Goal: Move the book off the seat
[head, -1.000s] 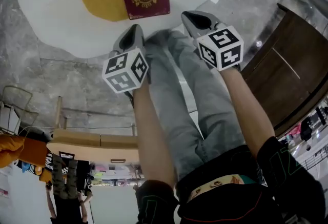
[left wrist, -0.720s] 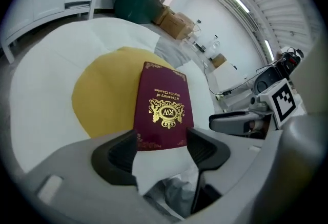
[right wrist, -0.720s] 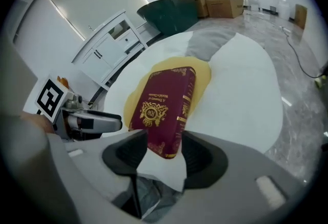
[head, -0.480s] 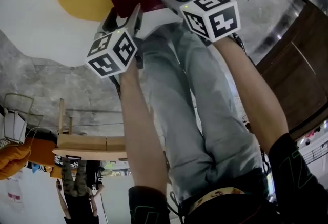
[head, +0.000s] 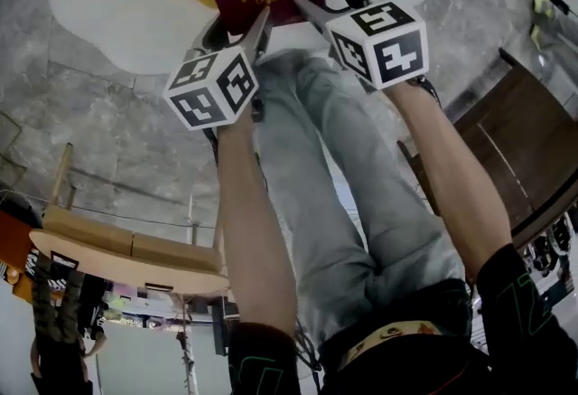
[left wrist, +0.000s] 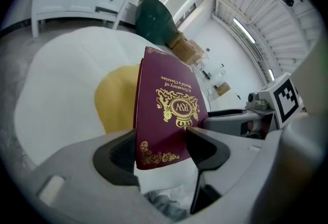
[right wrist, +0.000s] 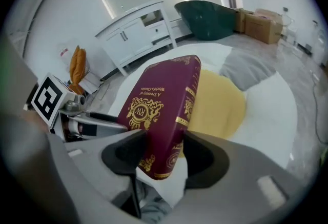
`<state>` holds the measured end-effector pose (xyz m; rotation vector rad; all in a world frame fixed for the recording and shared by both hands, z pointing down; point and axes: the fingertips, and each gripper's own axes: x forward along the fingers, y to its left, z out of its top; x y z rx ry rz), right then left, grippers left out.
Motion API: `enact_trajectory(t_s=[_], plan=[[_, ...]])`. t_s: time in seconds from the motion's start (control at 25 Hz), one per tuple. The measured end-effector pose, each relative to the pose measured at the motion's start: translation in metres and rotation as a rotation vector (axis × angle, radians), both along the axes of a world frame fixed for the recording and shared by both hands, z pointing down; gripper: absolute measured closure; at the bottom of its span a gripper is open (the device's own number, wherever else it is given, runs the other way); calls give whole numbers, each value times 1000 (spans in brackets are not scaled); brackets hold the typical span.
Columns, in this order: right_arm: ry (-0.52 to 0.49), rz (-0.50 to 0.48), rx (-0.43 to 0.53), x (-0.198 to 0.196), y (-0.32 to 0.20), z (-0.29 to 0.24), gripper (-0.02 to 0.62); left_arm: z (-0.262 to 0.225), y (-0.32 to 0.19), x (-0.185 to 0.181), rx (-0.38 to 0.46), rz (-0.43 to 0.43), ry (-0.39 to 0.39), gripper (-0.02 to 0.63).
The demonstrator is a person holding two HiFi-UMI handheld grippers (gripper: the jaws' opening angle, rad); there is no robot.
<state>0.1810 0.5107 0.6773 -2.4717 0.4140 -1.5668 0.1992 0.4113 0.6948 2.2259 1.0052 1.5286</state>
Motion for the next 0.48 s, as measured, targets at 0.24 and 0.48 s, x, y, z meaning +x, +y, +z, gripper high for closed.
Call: enact_trajectory(t_s=[0.24,0.48], plan=[[131,-261,12,38,-85,-93,370,-93,-87,10,2,-292,99,316],[193,-472,65,58,-195,-139,370,-143,-195,8,45,-514,165,316]])
